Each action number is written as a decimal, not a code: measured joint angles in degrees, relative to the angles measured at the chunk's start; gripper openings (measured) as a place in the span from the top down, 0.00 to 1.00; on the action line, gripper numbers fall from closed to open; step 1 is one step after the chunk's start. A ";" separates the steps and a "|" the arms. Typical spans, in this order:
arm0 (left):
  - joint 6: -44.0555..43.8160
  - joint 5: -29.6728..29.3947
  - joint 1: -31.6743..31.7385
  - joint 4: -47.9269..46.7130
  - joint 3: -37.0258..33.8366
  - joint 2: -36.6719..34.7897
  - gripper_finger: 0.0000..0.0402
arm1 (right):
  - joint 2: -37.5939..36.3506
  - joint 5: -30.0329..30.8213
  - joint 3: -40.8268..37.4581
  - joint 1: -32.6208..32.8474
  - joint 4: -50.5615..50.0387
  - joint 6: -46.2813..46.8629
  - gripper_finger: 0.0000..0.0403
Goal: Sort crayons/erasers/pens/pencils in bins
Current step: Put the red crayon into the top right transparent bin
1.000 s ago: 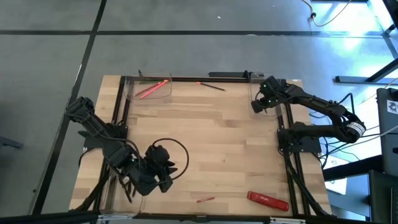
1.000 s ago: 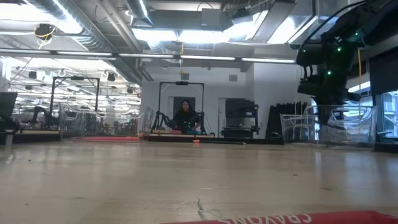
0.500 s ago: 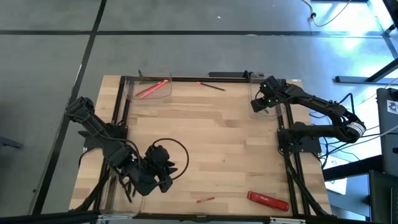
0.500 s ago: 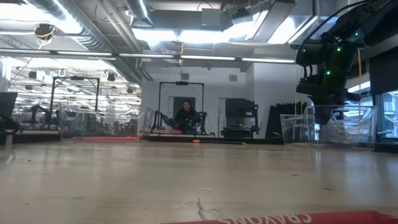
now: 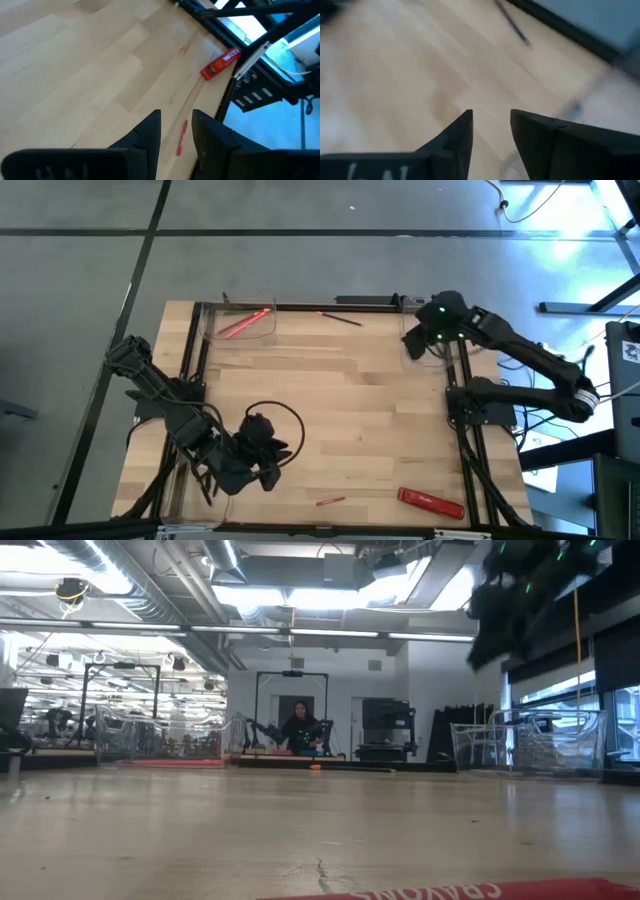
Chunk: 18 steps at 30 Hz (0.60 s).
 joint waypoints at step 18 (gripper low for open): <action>17.46 8.72 8.92 12.22 0.00 0.00 0.76 | -13.39 -4.60 9.06 38.66 2.32 -8.74 0.75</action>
